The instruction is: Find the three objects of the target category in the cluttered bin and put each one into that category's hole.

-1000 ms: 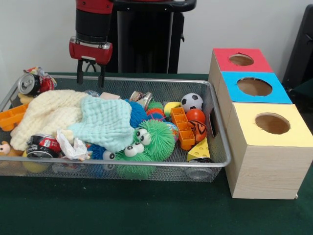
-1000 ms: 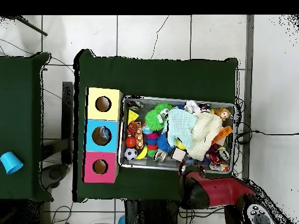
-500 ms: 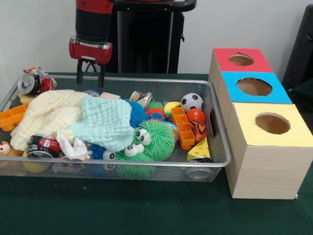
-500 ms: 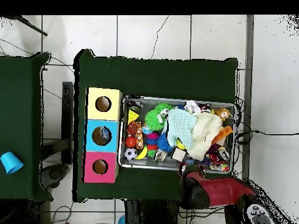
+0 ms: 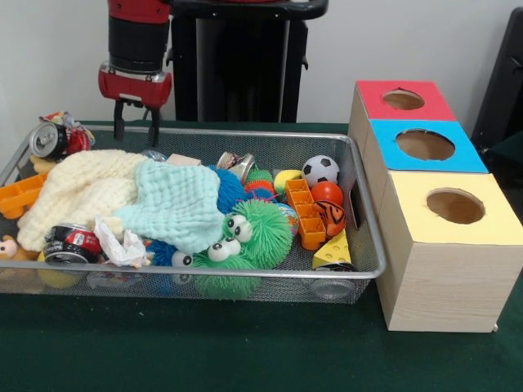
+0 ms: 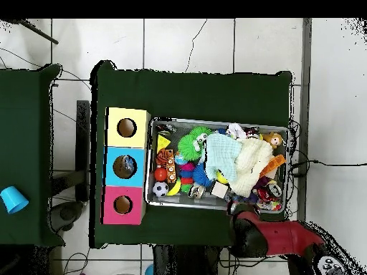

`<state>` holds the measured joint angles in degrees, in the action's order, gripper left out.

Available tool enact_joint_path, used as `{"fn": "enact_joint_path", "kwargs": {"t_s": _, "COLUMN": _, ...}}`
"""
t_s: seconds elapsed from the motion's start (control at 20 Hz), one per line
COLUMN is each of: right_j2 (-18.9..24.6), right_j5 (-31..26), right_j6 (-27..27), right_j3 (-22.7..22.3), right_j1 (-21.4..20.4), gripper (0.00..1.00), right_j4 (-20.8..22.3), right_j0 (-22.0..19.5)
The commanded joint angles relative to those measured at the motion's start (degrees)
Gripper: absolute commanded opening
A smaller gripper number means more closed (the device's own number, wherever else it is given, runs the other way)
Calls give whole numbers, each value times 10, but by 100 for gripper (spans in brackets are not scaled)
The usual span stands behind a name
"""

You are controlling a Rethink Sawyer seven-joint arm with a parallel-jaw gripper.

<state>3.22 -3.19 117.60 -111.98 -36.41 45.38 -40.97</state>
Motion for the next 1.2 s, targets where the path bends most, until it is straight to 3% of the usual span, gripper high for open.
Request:
{"fn": "enact_joint_path", "kwargs": {"t_s": 0.05, "right_j2": 66, "right_j5": -49, "right_j6": -12, "right_j3": 53, "right_j1": 11, "gripper": 100, "right_j4": -7, "right_j0": -8}}
{"fn": "enact_joint_path", "kwargs": {"t_s": 0.75, "right_j2": 18, "right_j5": -23, "right_j6": 37, "right_j3": 58, "right_j1": 20, "gripper": 100, "right_j4": -18, "right_j0": 46}}
{"fn": "enact_joint_path", "kwargs": {"t_s": 1.2, "right_j2": 25, "right_j5": -16, "right_j6": 33, "right_j3": 60, "right_j1": 24, "gripper": 100, "right_j4": -16, "right_j0": 39}}
